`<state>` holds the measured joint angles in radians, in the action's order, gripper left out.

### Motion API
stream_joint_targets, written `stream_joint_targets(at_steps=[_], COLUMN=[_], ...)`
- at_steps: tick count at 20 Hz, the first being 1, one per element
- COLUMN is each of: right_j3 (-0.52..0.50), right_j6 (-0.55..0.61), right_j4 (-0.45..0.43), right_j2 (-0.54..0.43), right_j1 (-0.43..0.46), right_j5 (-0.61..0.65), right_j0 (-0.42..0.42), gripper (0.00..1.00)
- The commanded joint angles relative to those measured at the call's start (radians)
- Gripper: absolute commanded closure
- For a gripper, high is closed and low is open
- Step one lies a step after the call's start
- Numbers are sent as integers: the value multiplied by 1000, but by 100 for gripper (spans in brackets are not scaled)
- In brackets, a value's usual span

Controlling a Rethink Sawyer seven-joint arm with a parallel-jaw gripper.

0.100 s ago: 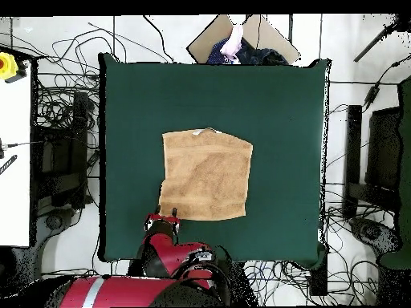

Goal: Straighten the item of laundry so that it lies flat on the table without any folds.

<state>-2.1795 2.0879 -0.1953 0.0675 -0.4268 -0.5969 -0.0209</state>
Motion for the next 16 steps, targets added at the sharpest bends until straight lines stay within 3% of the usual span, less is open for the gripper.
stream_joint_targets(at_steps=[1,7,16], right_j3=[162,171,151], right_j6=[106,87,132], right_j4=[33,56,83], right_j2=[-53,-63,-62], right_j1=[58,29,-26], right_j5=[-22,149,217], right_j0=[-34,-13,13], gripper=[0,0,0])
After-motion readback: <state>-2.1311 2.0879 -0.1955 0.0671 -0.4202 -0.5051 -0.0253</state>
